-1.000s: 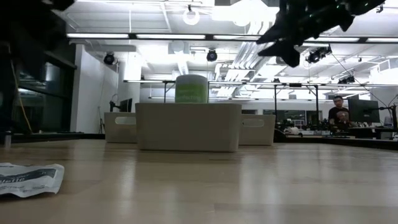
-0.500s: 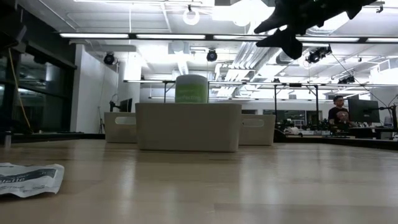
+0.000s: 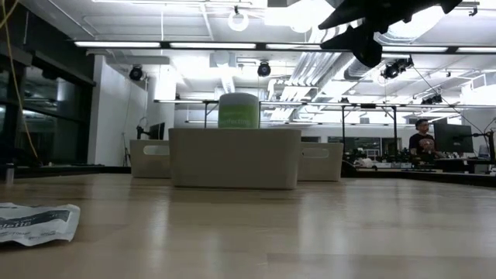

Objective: Pick & Place First Aid Supplies
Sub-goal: Put the left towelette pack into the right bin

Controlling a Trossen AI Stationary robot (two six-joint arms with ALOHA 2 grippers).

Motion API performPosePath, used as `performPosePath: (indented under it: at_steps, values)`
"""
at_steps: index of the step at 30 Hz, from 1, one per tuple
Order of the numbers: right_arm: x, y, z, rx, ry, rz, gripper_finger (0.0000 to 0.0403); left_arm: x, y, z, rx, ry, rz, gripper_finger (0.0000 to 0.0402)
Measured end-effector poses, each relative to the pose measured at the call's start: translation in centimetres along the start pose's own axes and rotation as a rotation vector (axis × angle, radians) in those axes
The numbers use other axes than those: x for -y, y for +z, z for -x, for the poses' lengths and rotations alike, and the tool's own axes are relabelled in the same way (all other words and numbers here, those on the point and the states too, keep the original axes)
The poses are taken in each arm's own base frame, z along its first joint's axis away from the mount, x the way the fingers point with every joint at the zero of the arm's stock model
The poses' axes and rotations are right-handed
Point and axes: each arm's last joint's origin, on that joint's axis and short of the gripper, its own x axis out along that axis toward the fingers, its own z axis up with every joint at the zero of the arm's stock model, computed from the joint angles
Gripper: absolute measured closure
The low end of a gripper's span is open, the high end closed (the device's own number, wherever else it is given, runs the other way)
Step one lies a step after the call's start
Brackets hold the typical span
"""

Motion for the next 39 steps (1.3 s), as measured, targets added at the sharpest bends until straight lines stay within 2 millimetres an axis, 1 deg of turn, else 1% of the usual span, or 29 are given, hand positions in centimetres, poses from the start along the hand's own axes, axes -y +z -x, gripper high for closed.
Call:
performPosePath:
  at_steps: [6, 16, 26, 34, 39]
  values:
    - [-0.6, -0.3, 0.0, -0.003, 0.006, -0.011, 0.0229, -0.6, 0.3, -0.6, -0.021, 0.022, -0.008, 0.0231]
    - [-1.4, -0.8, 0.1, -0.015, 0.025, -0.027, 0.0229, -0.6, 0.3, -0.6, -0.025, 0.023, -0.085, 0.0232]
    - [-2.0, -1.3, 0.2, -0.018, 0.026, -0.042, 0.0229, -2.1, 1.0, -2.9, -0.08, -0.083, -0.069, 0.0232]
    - [-2.4, -1.6, 0.2, -0.022, 0.025, -0.055, 0.0229, -1.8, 0.8, -3.1, -0.108, -0.131, -0.087, 0.0232]
    - [-2.8, -1.8, 0.3, -0.014, 0.015, -0.049, 0.0229, -1.8, 0.8, -3.1, -0.107, -0.132, -0.092, 0.0232]
